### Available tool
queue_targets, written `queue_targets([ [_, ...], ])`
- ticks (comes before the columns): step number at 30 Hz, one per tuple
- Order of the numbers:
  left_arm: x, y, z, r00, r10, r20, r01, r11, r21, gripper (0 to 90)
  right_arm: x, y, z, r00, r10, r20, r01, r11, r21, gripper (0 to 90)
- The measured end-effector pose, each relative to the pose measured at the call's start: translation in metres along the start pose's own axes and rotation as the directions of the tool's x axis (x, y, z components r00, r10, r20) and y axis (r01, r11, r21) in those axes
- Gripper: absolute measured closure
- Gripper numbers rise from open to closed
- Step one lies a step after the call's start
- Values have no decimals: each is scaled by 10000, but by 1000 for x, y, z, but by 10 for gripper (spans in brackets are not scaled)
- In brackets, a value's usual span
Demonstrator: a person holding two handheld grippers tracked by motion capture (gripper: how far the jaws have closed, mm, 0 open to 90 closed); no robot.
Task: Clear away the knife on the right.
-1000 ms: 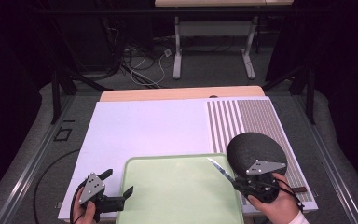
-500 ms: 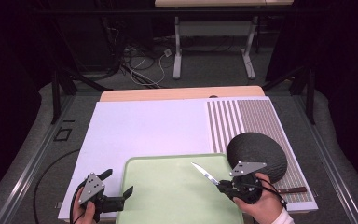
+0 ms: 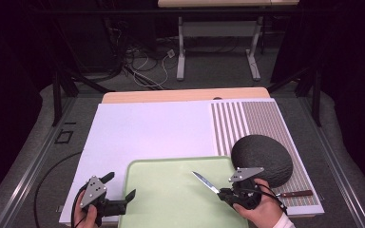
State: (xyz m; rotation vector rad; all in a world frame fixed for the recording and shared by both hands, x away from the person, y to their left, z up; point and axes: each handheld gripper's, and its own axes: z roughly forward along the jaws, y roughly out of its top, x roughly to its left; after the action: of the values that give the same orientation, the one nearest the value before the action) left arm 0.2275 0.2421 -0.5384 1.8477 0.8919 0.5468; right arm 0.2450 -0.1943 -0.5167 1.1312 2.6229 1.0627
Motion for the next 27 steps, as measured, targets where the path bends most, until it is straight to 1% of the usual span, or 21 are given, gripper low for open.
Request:
queue_targets([
  [3,0,0,0,10000,4,5,-4,10000,0,27,1,-1,5,9999,83,-105,-82,9999,136,772],
  [4,0,0,0,10000,0,5,0,10000,0,27,1,-1,7,9999,16,-144,-12,9996,285,772],
  [6,0,0,0,10000,-6,9,6,10000,0,28,0,-2,11,10000,13,-96,-9,9993,374,772],
  [7,0,0,0,10000,3,12,-3,10000,6,27,1,-3,13,9998,111,-170,-105,9992,387,772],
  [9,0,0,0,10000,9,13,-9,10000,10,28,0,-4,16,9999,44,-144,-36,9985,546,772],
  [10,0,0,0,10000,8,20,-8,10000,16,27,1,-5,17,9998,130,-137,-122,9983,576,772],
  [12,0,0,0,10000,19,27,-19,10000,18,27,0,-6,20,9997,129,-192,-116,9977,672,772],
  [13,0,0,0,10000,28,25,-28,10000,18,27,-1,-6,20,9998,105,-197,-91,9975,694,771],
  [15,0,0,0,10000,30,23,-30,10000,16,27,-1,-7,22,10000,20,-71,-16,9984,572,771],
  [16,0,0,0,10000,27,18,-27,10000,12,27,-1,-8,22,10000,37,16,-38,9973,734,770],
  [17,0,0,0,10000,20,10,-20,10000,14,27,-1,-8,23,10000,6,-66,-1,9972,750,770],
  [18,0,0,0,10000,12,13,-12,10000,15,28,-1,-9,23,10000,68,-68,-62,9971,763,770],
  [19,0,0,0,10000,23,13,-23,10000,19,27,-1,-10,24,10000,16,-5,-15,9971,765,769],
  [20,0,0,-1,10000,42,11,-42,10000,17,28,-2,-10,25,10000,-77,-45,80,9967,813,769],
  [22,0,0,-1,9999,104,-15,-104,9999,27,27,-1,-11,25,10000,13,-75,-7,9968,800,767],
  [25,0,0,-1,9999,106,-8,-106,9999,29,27,-1,-11,25,9999,62,-142,-52,9976,697,753],
  [26,1,0,-1,9999,119,-10,-119,9999,26,28,-1,-12,27,9998,157,-86,-153,9991,396,744],
  [27,1,0,-1,9999,129,-5,-129,9999,29,27,-1,-11,24,9998,100,-158,-90,9979,634,736],
])
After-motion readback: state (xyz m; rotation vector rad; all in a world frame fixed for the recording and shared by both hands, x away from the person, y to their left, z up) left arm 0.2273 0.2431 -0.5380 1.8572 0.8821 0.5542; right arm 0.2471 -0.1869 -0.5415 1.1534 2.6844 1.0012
